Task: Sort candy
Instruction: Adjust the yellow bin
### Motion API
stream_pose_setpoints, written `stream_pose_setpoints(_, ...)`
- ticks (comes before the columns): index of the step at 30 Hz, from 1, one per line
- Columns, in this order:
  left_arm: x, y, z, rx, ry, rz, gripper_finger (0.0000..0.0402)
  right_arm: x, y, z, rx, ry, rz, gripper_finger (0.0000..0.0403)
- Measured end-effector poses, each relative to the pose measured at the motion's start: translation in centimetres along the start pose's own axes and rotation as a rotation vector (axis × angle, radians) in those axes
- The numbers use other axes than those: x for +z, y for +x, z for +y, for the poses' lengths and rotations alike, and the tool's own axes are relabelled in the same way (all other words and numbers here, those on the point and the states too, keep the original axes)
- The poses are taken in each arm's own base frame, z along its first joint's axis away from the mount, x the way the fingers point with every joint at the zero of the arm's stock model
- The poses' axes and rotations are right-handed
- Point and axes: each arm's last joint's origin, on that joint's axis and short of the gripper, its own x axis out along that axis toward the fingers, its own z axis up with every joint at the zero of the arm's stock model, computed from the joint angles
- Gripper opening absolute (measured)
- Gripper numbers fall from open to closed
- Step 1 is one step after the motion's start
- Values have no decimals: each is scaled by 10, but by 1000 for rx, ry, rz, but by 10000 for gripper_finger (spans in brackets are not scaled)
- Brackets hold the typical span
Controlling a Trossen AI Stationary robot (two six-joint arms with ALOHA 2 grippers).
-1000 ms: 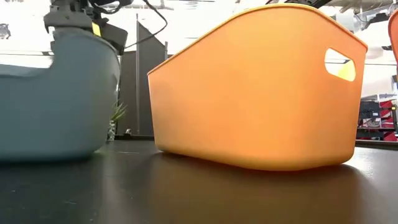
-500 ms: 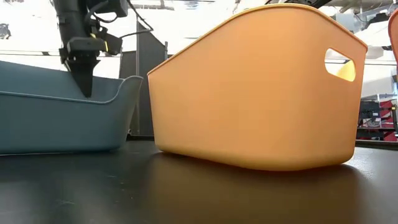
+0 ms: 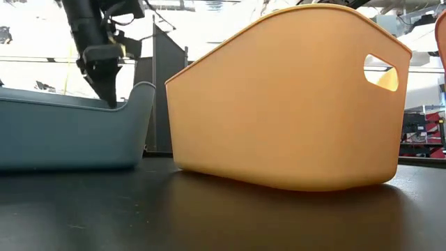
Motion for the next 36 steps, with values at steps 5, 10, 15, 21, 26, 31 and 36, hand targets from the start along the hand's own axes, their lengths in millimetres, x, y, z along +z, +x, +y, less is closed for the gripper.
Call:
stream_pose_setpoints(5,9,-30,8,-70,-21,-173,307,-8,0,-10,17,70,74,286)
stream_pose_setpoints(10,18,-53,16,-61,-29,-428,312,-8,3,-23,5,188,73,286)
stream_pose_setpoints(15,31,-68,16,-73,-18,-622,310,-5,30,-43,-11,303,149,286)
stream_pose_setpoints(21,40,-75,14,-81,14,-739,309,15,58,-64,-23,386,220,286)
stream_pose_setpoints(26,40,-75,14,-73,40,-736,309,37,64,-76,-24,405,259,286)
stream_pose_setpoints(31,37,-68,13,-66,56,-718,309,49,75,-78,28,401,354,286)
stream_pose_setpoints(36,32,-57,11,-53,82,-689,309,53,80,-75,49,372,424,286)
